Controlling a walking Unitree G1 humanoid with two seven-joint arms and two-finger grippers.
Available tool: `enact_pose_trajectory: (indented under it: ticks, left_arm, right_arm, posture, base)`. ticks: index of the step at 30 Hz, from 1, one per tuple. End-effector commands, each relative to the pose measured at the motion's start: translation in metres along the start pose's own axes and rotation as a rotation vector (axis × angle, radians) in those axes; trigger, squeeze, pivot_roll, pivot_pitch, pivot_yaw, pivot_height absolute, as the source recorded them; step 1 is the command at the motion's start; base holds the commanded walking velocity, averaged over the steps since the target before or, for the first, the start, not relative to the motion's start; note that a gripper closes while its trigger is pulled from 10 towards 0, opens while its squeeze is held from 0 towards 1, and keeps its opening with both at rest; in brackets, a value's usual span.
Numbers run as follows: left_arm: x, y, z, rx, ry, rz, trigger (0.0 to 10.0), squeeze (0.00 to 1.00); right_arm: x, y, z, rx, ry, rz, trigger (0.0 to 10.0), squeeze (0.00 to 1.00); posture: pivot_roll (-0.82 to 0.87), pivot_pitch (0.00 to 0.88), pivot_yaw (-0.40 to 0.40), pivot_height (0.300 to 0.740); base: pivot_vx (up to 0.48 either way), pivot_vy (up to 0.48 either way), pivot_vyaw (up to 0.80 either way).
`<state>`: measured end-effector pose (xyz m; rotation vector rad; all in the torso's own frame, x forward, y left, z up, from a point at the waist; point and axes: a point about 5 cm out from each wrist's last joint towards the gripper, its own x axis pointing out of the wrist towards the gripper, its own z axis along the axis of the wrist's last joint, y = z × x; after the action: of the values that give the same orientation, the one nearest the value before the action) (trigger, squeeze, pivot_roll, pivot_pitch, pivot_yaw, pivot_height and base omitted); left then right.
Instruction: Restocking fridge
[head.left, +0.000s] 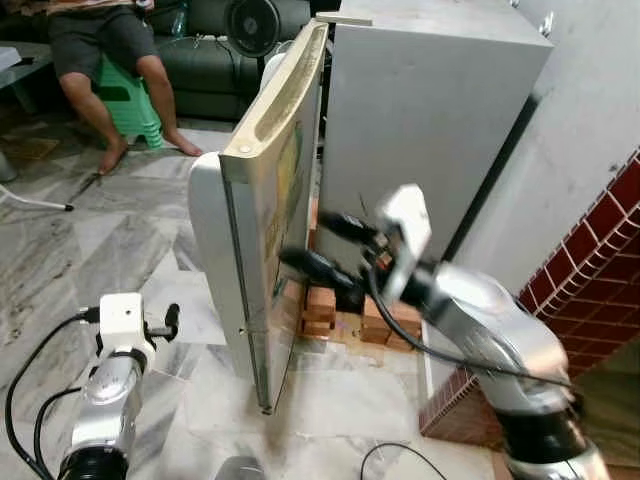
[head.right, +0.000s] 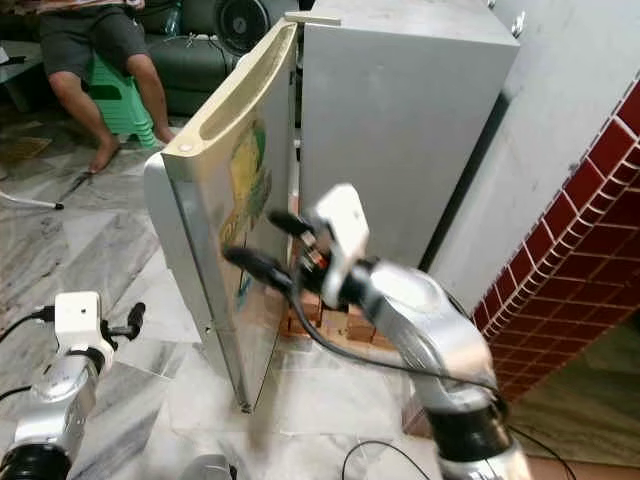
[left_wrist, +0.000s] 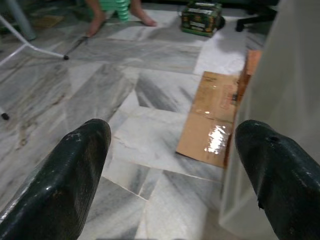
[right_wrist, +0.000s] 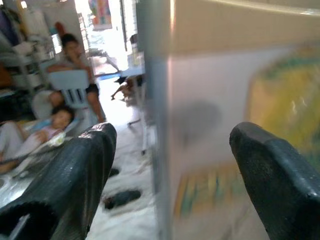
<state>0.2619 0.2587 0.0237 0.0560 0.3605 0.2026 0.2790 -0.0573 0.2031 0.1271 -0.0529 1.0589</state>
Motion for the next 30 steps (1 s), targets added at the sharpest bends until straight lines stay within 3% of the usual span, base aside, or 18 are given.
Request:
enact_pose_trajectory:
  ticks: [1, 5, 9, 11, 13, 18, 21, 25, 27, 30]
  left_arm:
    - [0.000, 0.011, 0.000, -0.006, 0.000, 0.049, 10.0, 0.00]
    - [-0.004, 0.013, -0.008, -0.010, 0.012, 0.059, 10.0, 0.00]
    - [-0.007, 0.013, -0.010, -0.016, 0.009, 0.073, 10.0, 0.00]
    - [-0.008, 0.014, -0.011, -0.019, 0.006, 0.080, 10.0, 0.00]
    - [-0.012, 0.019, -0.011, -0.033, -0.007, 0.110, 10.0, 0.00]
    - [-0.018, 0.024, -0.015, -0.037, -0.011, 0.120, 10.0, 0.00]
    - [-0.022, 0.026, -0.017, -0.040, -0.007, 0.130, 10.0, 0.00]
    - [-0.023, 0.026, -0.018, -0.040, -0.005, 0.132, 10.0, 0.00]
    - [-0.025, 0.024, -0.021, -0.035, 0.006, 0.125, 10.0, 0.00]
    - [-0.026, 0.023, -0.025, -0.035, 0.027, 0.112, 10.0, 0.00]
  right_arm:
    - [0.011, -0.011, -0.004, -0.009, 0.006, -0.088, 10.0, 0.00]
    - [0.042, -0.010, -0.016, 0.004, 0.041, -0.113, 10.0, 0.00]
    - [0.072, 0.011, -0.022, 0.019, 0.044, 0.027, 10.0, 0.00]
    - [0.076, 0.016, -0.022, 0.022, 0.043, 0.053, 10.0, 0.00]
    - [0.090, 0.036, -0.023, 0.043, 0.051, 0.192, 10.0, 0.00]
    - [0.096, 0.059, -0.015, 0.053, 0.043, 0.416, 10.0, 0.00]
    - [0.111, 0.073, 0.000, 0.045, -0.011, 0.469, 10.0, 0.00]
    - [0.117, 0.088, 0.008, 0.055, -0.043, 0.531, 10.0, 0.00]
    - [0.121, 0.112, 0.025, 0.084, -0.102, 0.663, 10.0, 0.00]
    - [0.121, 0.125, 0.038, 0.111, -0.139, 0.751, 10.0, 0.00]
  posture:
    - [0.09, 0.000, -0.009, 0.740]
    - [0.11, 0.000, -0.030, 0.740]
    - [0.14, 0.000, -0.061, 0.740]
    - [0.16, 0.000, -0.074, 0.740]
    - [0.18, 0.000, -0.089, 0.740]
    - [0.19, 0.000, -0.102, 0.740]
    - [0.21, 0.000, -0.107, 0.740]
    - [0.21, 0.000, -0.108, 0.740]
    - [0.22, 0.000, -0.111, 0.740]
    - [0.22, 0.000, -0.111, 0.740]
  base:
    - [0.000, 0.000, 0.00]
    - [0.000, 0.000, 0.00]
    - [0.000, 0.000, 0.00]
    - [0.000, 0.000, 0.00]
    - [0.000, 0.000, 0.00]
    - [0.000, 0.000, 0.00]
    - [0.000, 0.000, 0.00]
    - [0.000, 0.000, 0.00]
    - [0.000, 0.000, 0.00]
    - [0.000, 0.000, 0.00]
